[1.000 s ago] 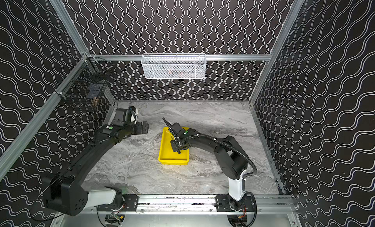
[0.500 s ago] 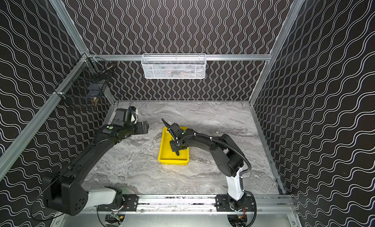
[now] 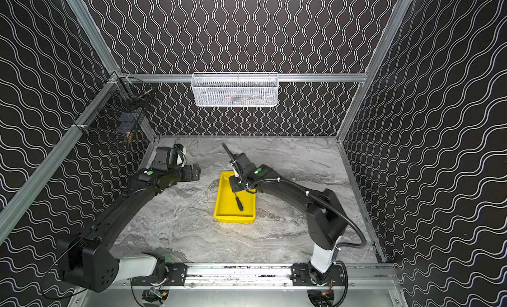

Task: Put the screwdriver in the bin
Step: Place the screwdriver into the bin, then reset both arms

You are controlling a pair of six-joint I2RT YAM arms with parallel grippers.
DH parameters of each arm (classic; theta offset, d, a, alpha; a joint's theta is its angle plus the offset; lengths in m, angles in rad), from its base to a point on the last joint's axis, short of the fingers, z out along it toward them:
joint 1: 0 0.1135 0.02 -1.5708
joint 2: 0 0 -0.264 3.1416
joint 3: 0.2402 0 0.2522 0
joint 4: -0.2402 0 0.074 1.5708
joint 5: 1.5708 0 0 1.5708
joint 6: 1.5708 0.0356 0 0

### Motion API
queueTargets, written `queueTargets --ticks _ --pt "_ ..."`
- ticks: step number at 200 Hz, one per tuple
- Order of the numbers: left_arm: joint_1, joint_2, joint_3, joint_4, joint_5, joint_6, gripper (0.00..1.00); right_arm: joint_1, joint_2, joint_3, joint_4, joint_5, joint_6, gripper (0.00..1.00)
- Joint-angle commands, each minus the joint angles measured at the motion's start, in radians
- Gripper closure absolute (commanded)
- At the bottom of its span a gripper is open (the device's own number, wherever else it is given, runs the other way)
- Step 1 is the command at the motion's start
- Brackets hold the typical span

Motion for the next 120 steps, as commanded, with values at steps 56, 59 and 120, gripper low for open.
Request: queueTargets --ticks 56,59,120 --pt "0.001 -0.025 0.024 -0.008 -0.001 0.024 0.01 -0.261 -0.29 -0.073 0.042 -0.091 -0.051 0.51" --pt "0.001 -0.029 0.023 -0.007 -0.003 0.024 0.01 -0.274 -0.301 -0.082 0.043 -0.093 -0.052 0.51" --pt "0.003 -0.039 0.015 0.003 -0.035 0.041 0.01 -0.488 -0.508 -0.278 0.095 -0.085 -0.078 0.3"
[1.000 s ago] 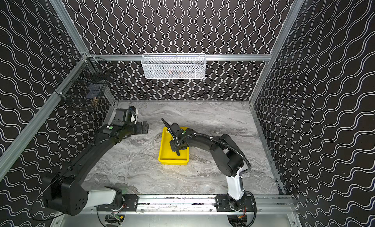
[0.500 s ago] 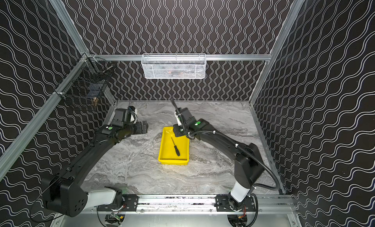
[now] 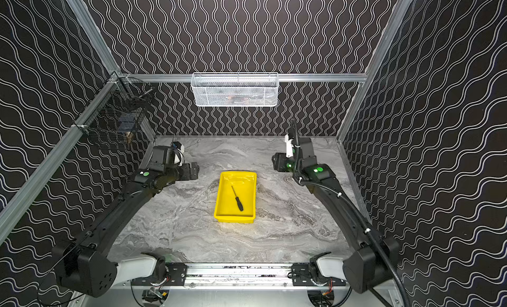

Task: Put the screwdriver in the bin
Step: Reset both arms

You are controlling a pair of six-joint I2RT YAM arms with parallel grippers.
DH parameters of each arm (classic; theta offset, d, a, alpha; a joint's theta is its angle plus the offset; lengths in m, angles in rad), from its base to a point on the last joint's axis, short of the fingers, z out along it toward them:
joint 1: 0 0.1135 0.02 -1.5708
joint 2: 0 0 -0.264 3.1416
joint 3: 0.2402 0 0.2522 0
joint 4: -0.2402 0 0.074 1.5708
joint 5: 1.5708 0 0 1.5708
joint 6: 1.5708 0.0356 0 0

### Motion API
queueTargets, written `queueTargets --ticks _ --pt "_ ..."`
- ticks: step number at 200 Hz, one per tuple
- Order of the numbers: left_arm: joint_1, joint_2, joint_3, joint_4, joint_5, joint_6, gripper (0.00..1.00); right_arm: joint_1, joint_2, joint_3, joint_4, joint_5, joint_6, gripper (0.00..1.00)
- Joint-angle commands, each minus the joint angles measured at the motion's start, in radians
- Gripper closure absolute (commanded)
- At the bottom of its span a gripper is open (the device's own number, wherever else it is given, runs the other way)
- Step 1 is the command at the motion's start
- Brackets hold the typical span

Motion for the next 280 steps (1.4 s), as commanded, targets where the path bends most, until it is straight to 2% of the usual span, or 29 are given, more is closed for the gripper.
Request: queueTargets --ticks 1,20,54,79,98,104,107,146,164,191,223,262,280 --pt "0.002 -0.008 -0.002 0.01 -0.023 0.021 0.01 -0.049 -0.054 -0.058 0.049 -0.004 -0.024 0.3" --pt "0.004 -0.014 -0.008 0.017 -0.041 0.031 0.01 -0.104 -0.089 -0.092 0.052 -0.023 -0.027 0.28" --pt "0.028 -0.04 -0.031 0.056 0.014 0.026 0.01 -0.173 -0.133 -0.148 0.08 -0.05 -0.043 0.25" --pt "0.029 -0.06 -0.046 0.081 0.005 0.039 0.01 -0.204 -0.148 -0.158 0.065 -0.059 -0.064 0.23" --pt "0.028 -0.08 -0.064 0.108 -0.006 0.044 0.01 -0.227 -0.18 -0.188 0.079 -0.053 -0.067 0.13" --pt "0.029 -0.09 -0.075 0.122 -0.004 0.043 0.01 -0.235 -0.192 -0.197 0.087 -0.052 -0.067 0.02" --pt "0.029 -0.096 -0.08 0.129 -0.002 0.046 0.01 -0.237 -0.198 -0.198 0.092 -0.052 -0.067 0.01" --pt "0.029 -0.154 -0.128 0.19 0.009 0.058 0.01 -0.263 -0.24 -0.282 0.155 -0.031 -0.058 0.01" --pt "0.029 -0.171 -0.126 0.168 -0.067 0.045 0.01 -0.268 -0.252 -0.308 0.195 -0.015 -0.047 0.01" --pt "0.029 -0.198 -0.151 0.203 -0.095 0.059 0.01 -0.285 -0.28 -0.329 0.263 -0.061 -0.025 0.01" --pt "0.029 -0.205 -0.209 0.284 -0.147 0.019 0.01 -0.285 -0.307 -0.357 0.33 -0.035 -0.024 0.01" --pt "0.029 -0.214 -0.356 0.508 -0.149 -0.036 0.01 -0.285 -0.299 -0.413 0.399 0.043 0.016 0.01" --pt "0.029 -0.207 -0.449 0.666 -0.117 -0.01 0.01 -0.285 -0.294 -0.432 0.425 0.089 0.008 0.01"
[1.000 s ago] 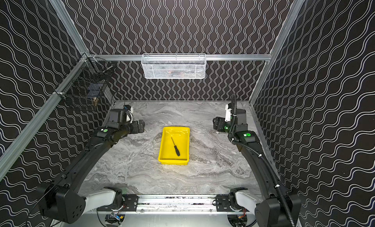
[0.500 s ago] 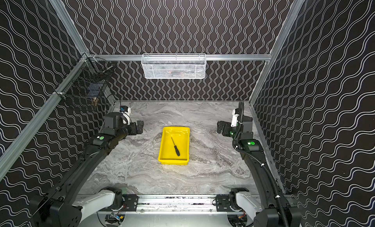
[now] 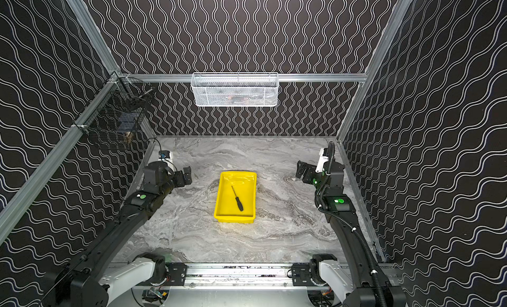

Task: Put the screwdriver in the bin
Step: Reset both arms

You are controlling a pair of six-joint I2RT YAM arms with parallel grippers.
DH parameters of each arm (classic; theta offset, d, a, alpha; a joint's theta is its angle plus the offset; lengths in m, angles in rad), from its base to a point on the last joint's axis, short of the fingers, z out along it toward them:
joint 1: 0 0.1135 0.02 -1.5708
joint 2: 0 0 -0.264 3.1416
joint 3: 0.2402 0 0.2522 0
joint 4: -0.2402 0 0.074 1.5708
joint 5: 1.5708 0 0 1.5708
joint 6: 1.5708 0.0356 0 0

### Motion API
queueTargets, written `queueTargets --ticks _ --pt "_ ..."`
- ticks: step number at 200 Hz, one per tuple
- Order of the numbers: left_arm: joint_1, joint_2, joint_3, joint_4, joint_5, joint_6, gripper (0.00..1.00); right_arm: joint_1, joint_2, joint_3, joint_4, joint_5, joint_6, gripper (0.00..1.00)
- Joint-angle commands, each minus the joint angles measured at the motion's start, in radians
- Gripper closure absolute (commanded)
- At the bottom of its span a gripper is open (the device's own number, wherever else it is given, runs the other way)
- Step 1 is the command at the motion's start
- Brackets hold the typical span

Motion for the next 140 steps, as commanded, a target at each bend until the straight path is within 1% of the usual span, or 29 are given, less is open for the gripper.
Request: queueTargets --ticks 1,21,35,60,82,96,106,115,128,140 --pt "0.002 0.004 -0.081 0.257 0.019 -0.005 0.01 0.0 0.004 -0.022 0.099 0.076 0.014 0.01" --pt "0.0 0.014 -0.13 0.353 0.024 0.049 0.01 0.001 0.004 -0.067 0.164 0.103 -0.022 0.01" --pt "-0.001 0.025 -0.148 0.39 -0.016 0.09 0.01 0.0 -0.003 -0.114 0.242 0.108 -0.066 0.01" --pt "-0.001 0.049 -0.201 0.482 -0.094 0.15 0.01 0.0 0.006 -0.175 0.345 0.182 -0.077 0.01" --pt "-0.001 0.056 -0.275 0.593 -0.182 0.209 0.01 0.001 0.018 -0.218 0.403 0.17 -0.189 0.01" --pt "0.0 0.066 -0.341 0.693 -0.228 0.219 0.01 0.001 0.032 -0.242 0.433 0.153 -0.258 0.01" --pt "0.0 0.085 -0.38 0.756 -0.25 0.233 0.01 0.001 0.037 -0.252 0.437 0.15 -0.269 0.01" --pt "-0.001 0.094 -0.397 0.774 -0.263 0.253 0.01 0.0 0.039 -0.267 0.457 0.152 -0.261 0.01" --pt "-0.001 0.108 -0.408 0.779 -0.283 0.276 0.01 0.0 0.046 -0.31 0.531 0.141 -0.283 0.01" --pt "-0.001 0.134 -0.428 0.843 -0.293 0.302 0.01 0.0 0.047 -0.359 0.619 0.126 -0.313 0.01"
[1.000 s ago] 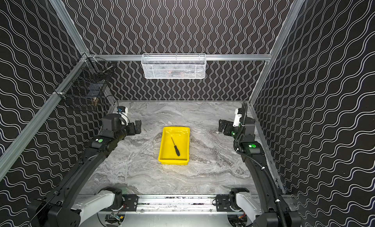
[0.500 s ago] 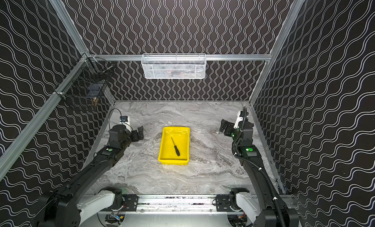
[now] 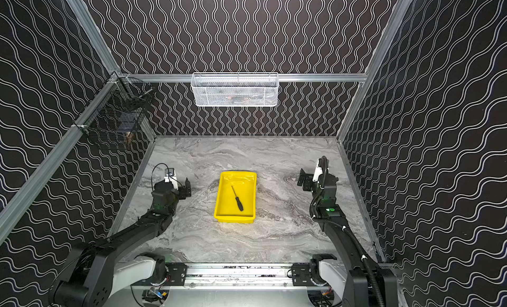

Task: Put the screwdriver in the bin
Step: Reset both arms

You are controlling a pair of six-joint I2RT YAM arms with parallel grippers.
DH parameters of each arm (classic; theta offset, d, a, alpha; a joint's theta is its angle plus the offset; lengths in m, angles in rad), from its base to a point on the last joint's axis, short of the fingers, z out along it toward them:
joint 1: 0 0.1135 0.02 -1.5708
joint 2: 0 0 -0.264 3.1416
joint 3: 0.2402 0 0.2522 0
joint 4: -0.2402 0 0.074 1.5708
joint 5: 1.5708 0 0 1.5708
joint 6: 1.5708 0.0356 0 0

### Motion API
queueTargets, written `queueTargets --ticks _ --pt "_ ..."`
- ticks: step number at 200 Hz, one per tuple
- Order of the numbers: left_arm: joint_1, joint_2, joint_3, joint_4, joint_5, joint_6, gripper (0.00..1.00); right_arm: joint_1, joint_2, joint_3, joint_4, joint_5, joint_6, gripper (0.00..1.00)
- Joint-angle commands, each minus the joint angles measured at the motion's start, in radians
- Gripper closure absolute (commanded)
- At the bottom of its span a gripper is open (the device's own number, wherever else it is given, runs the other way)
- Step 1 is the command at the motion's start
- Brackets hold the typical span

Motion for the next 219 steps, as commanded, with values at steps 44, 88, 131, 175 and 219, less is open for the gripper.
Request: queueTargets --ticks 44,88,131,175,219 --pt "0.001 0.12 -0.066 0.341 -0.035 0.103 0.01 0.001 0.019 -0.229 0.501 0.047 -0.072 0.01" --pt "0.005 0.263 -0.091 0.551 -0.002 0.163 0.01 -0.001 0.173 -0.301 0.759 0.032 -0.073 0.01" --pt "0.021 0.37 -0.103 0.654 0.049 0.165 0.01 -0.007 0.311 -0.281 0.783 -0.011 -0.071 0.01" --pt "0.046 0.393 -0.072 0.605 0.107 0.153 0.01 -0.035 0.445 -0.318 0.957 -0.062 -0.063 0.01" --pt "0.133 0.421 -0.054 0.577 0.196 0.076 0.01 -0.129 0.496 -0.212 0.793 -0.213 -0.011 0.01"
